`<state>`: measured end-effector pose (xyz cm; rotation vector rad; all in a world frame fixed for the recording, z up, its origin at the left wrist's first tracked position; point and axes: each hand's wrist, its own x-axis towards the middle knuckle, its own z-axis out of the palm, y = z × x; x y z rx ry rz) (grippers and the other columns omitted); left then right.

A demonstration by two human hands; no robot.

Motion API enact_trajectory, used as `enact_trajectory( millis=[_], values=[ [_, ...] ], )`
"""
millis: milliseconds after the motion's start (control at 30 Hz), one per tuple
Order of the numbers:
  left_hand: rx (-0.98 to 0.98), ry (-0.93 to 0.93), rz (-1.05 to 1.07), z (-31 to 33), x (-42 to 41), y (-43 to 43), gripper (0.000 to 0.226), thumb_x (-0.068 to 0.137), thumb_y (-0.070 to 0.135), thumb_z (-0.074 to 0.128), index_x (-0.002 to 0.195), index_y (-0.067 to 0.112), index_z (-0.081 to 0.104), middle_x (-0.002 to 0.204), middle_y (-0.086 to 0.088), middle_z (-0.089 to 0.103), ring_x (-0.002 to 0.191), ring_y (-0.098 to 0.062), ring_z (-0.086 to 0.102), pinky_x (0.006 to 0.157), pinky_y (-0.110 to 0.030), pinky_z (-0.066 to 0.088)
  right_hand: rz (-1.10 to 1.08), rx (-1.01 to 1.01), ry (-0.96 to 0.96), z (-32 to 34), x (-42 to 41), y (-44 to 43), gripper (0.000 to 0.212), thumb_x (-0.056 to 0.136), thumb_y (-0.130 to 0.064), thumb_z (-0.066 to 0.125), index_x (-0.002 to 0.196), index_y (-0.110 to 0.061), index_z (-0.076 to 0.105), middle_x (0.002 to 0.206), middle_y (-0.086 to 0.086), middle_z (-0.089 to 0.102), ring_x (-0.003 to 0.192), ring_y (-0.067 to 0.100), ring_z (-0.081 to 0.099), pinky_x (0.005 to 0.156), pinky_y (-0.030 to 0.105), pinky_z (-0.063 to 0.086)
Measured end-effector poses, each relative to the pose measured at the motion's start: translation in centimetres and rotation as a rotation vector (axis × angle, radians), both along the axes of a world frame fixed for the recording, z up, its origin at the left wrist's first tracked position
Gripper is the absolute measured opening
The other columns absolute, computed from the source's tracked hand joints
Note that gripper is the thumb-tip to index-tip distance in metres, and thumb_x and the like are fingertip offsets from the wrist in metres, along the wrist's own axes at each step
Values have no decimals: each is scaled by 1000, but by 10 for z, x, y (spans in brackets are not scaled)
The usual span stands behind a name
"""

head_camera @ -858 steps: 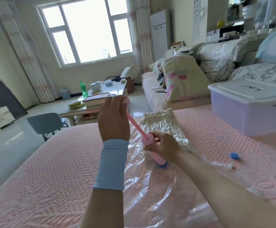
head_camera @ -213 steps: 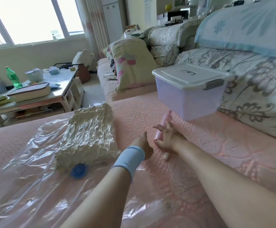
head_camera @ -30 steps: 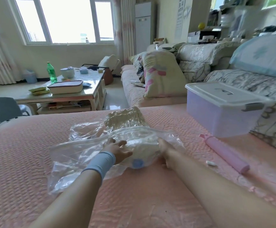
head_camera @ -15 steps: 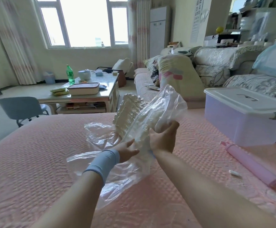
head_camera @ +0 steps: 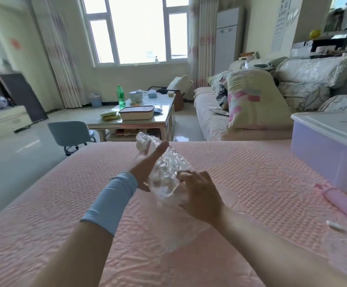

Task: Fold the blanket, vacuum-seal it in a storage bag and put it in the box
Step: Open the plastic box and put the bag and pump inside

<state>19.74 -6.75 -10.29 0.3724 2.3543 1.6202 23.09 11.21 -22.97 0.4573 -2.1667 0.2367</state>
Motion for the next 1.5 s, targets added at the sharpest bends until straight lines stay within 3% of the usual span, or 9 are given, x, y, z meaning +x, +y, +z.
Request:
enact_trajectory(
  millis=[67,167,367,567,833,1033,1133,1267,1500],
  values=[
    [-206,-41,26,-19,-4,-12,115,63,75,62,153,32,5,154,-14,29,114,-34,55,77,-50,58,113,124,-160,-2,5,0,79,59,-46,85,120,-20,42,121,-1,59,107,21,59,91,35,39],
    [-405,-48,85,-56,-12,-22,97,81,44,73,151,19,10,96,-7,57,63,-18,57,58,-31,56,70,130,-571,1,8,2,87,73,-78,58,141,-29,34,150,-1,38,139,19,35,117,44,27],
    [-775,67,48,-79,-17,-33,42,90,21,58,126,4,44,99,-12,59,78,-22,55,75,-40,56,-283,39,-1061,0,12,23,67,95,-55,37,155,-49,10,168,-2,-4,155,24,-5,118,63,-1],
    [-1115,409,107,-57,0,11,71,97,40,39,153,26,-2,160,-11,8,145,-39,11,112,-55,26,-379,76,-1054,3,15,4,74,82,-63,46,151,-42,26,163,3,22,148,33,20,115,52,32],
    [-768,40,-122,-97,-24,27,70,98,61,19,147,13,36,149,-15,40,137,-35,37,115,-44,26,-230,234,-962,42,44,-7,46,85,-53,38,107,-28,69,115,-1,67,105,22,61,91,38,46],
    [-634,258,-60,-118,-35,33,44,96,57,40,128,29,51,135,-5,55,119,-25,52,108,-48,36,7,-360,-1248,57,41,15,43,71,-29,52,106,-31,77,90,-10,78,93,11,70,85,32,56],
    [-836,329,-18,-128,-28,54,60,93,65,31,144,33,30,159,-4,16,146,-28,14,117,-58,3,-139,-272,-1042,43,27,43,41,80,-30,57,118,-37,70,127,-6,69,120,15,59,101,33,44],
    [-1044,274,-156,-138,-32,66,85,80,85,15,150,43,-9,161,1,-18,148,-26,-16,108,-64,-15,-530,35,-1102,22,18,86,61,94,-61,33,153,-49,21,168,4,2,154,31,-2,120,60,-3],
    [-928,122,-363,-111,-61,57,87,77,77,51,150,49,12,163,4,2,148,-31,9,117,-55,12,-568,187,-942,35,30,91,65,85,-79,30,125,-34,55,127,6,61,115,28,56,93,41,42]
  ],
)
